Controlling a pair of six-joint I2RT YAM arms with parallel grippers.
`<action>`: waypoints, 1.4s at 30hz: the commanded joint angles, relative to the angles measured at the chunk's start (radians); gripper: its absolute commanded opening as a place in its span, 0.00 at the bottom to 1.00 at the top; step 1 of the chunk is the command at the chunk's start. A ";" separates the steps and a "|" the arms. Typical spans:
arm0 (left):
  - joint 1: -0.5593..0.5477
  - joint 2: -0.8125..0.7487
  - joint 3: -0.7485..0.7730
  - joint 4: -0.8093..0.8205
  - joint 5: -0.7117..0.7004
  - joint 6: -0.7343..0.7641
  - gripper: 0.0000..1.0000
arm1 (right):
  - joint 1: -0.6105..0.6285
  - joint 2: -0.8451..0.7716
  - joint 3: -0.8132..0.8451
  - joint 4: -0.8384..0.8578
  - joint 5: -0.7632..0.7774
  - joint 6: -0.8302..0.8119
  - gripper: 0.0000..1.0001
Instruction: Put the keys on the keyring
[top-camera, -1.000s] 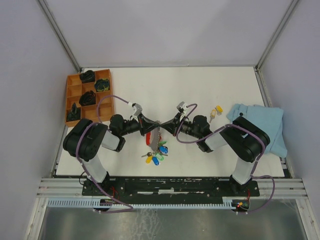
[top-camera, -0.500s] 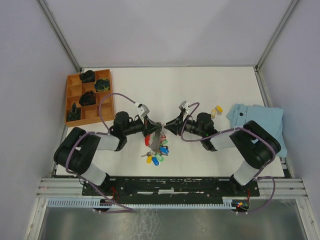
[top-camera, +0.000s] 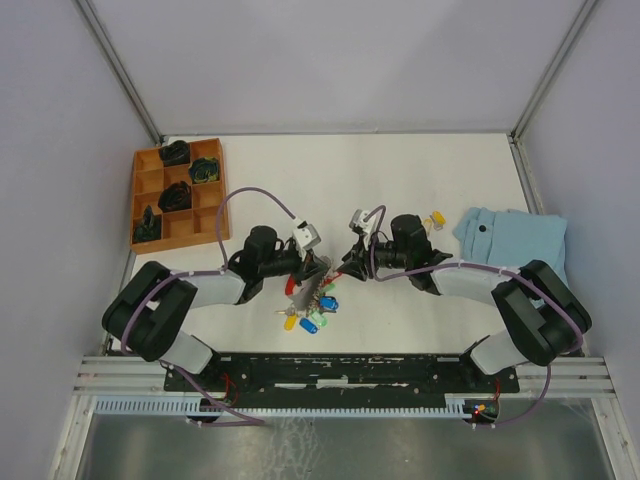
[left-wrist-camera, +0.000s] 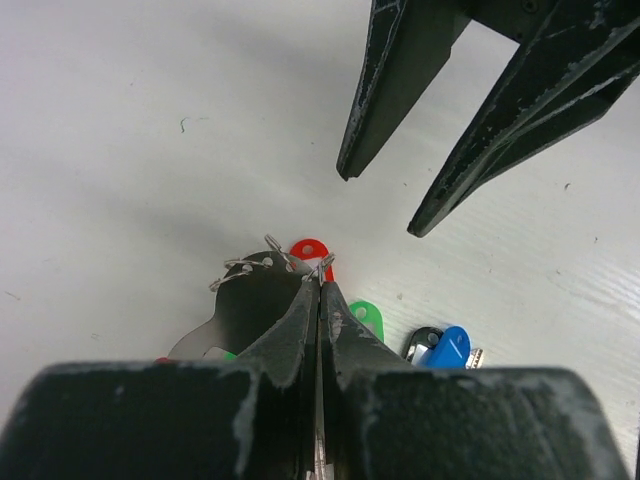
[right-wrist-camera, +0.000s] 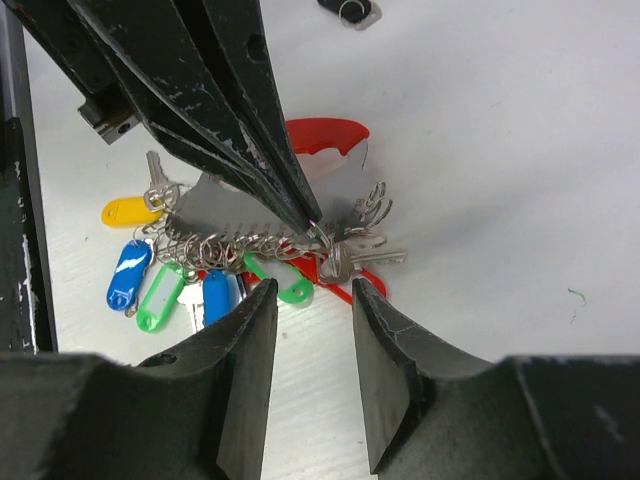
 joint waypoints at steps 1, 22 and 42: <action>-0.011 -0.049 0.014 0.013 0.011 0.099 0.03 | -0.004 -0.020 0.048 -0.086 -0.033 -0.051 0.44; -0.011 -0.062 -0.060 0.168 0.102 0.150 0.03 | 0.024 0.021 0.113 -0.219 0.068 0.087 0.45; -0.012 -0.075 -0.094 0.216 0.204 0.193 0.03 | 0.052 0.033 0.123 -0.188 0.354 0.184 0.38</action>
